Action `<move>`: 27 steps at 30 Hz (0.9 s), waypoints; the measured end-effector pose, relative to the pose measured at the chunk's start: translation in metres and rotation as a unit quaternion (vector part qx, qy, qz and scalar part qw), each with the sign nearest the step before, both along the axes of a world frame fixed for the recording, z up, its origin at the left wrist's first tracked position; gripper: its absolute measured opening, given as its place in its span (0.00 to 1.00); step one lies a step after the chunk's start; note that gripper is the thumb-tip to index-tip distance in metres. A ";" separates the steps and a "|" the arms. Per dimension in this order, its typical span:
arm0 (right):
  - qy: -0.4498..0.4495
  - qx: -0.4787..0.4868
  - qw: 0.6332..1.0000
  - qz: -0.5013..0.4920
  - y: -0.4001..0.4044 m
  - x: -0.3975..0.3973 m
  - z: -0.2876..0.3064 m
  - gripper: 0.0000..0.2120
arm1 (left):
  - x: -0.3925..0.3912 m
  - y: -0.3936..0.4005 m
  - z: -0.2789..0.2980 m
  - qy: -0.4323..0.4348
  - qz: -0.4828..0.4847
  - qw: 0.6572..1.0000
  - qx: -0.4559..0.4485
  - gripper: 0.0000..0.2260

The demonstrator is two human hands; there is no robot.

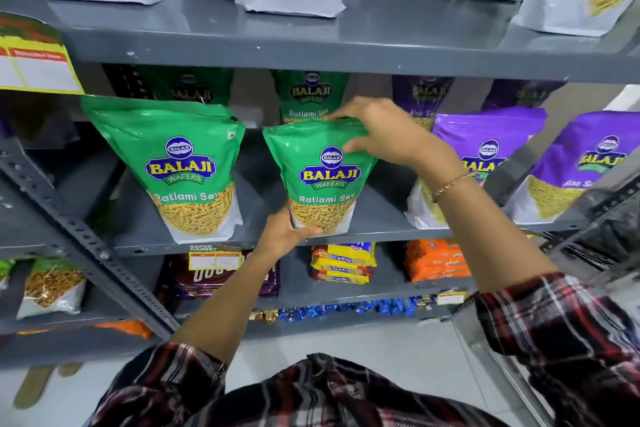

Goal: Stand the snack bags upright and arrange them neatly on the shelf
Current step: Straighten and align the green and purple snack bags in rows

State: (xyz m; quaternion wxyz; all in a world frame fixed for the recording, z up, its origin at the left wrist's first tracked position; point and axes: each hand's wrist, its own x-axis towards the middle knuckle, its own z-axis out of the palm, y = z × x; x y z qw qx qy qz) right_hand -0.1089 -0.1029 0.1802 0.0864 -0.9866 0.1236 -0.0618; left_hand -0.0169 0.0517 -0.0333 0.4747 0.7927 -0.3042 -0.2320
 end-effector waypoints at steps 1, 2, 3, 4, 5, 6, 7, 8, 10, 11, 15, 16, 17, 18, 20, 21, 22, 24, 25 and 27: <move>0.002 -0.019 0.999 -0.026 -0.009 -0.005 0.001 0.24 | -0.001 0.000 0.000 -0.002 -0.001 1.000 0.000 0.29; -0.008 -0.025 0.999 -0.044 -0.016 -0.008 0.002 0.21 | -0.001 0.000 -0.001 -0.004 -0.002 1.000 0.001 0.28; -0.021 -0.017 0.998 -0.052 -0.019 -0.011 0.004 0.18 | -0.002 -0.001 -0.002 -0.006 -0.001 1.000 0.002 0.28; -0.035 -0.004 0.998 -0.054 -0.020 -0.011 0.006 0.16 | -0.003 -0.001 -0.003 -0.008 0.001 1.000 0.001 0.28; -0.049 0.010 0.997 -0.057 -0.018 -0.011 0.007 0.14 | -0.003 -0.002 -0.003 -0.010 0.003 1.000 0.002 0.28; -0.062 0.023 0.996 -0.057 -0.016 -0.011 0.007 0.14 | -0.002 -0.003 -0.004 -0.011 0.004 1.000 0.003 0.29; -0.072 0.034 0.995 -0.055 -0.015 -0.012 0.006 0.13 | -0.002 -0.004 -0.004 -0.011 0.002 1.000 0.011 0.29; -0.080 0.041 0.995 -0.051 -0.015 -0.013 0.004 0.13 | 0.000 -0.004 -0.006 -0.010 -0.004 1.000 0.019 0.30; -0.094 0.061 0.993 -0.035 -0.019 -0.022 0.005 0.15 | 0.001 -0.004 -0.012 0.006 -0.021 1.000 0.005 0.35; -0.109 0.086 0.990 -0.024 -0.023 -0.029 0.007 0.17 | -0.001 -0.002 -0.016 0.022 -0.004 1.000 -0.017 0.39; -0.214 0.145 0.966 -0.015 -0.056 -0.075 0.011 0.15 | -0.047 0.002 -0.025 -0.115 0.216 0.963 -0.109 0.34; -0.232 0.131 0.964 -0.019 -0.069 -0.088 0.010 0.13 | -0.066 -0.003 -0.023 -0.166 0.217 0.952 -0.135 0.29; -0.236 0.112 0.965 -0.027 -0.084 -0.101 0.010 0.12 | -0.087 -0.013 -0.016 -0.189 0.183 0.952 -0.154 0.24; -0.228 0.094 0.968 -0.038 -0.101 -0.112 0.011 0.12 | -0.102 -0.028 -0.014 -0.200 0.127 0.958 -0.162 0.19; -0.186 0.061 0.979 -0.059 -0.137 -0.130 0.013 0.13 | -0.124 -0.071 -0.008 -0.238 0.011 0.959 -0.157 0.19; -0.156 0.041 0.985 -0.065 -0.155 -0.138 0.015 0.14 | -0.132 -0.097 -0.007 -0.244 -0.028 0.958 -0.148 0.21; -0.124 0.021 0.989 -0.072 -0.171 -0.144 0.017 0.16 | -0.137 -0.122 -0.004 -0.227 -0.051 0.962 -0.140 0.27; -0.067 -0.004 0.994 -0.090 -0.196 -0.155 0.022 0.22 | -0.145 -0.162 0.007 -0.090 -0.060 0.988 -0.107 0.45; -0.044 -0.008 0.995 -0.094 -0.205 -0.159 0.024 0.24 | -0.146 -0.177 0.010 -0.025 -0.053 0.994 -0.091 0.52; -0.011 -0.006 0.997 -0.080 -0.218 -0.164 0.026 0.24 | -0.143 -0.201 0.004 0.026 -0.048 0.996 -0.073 0.56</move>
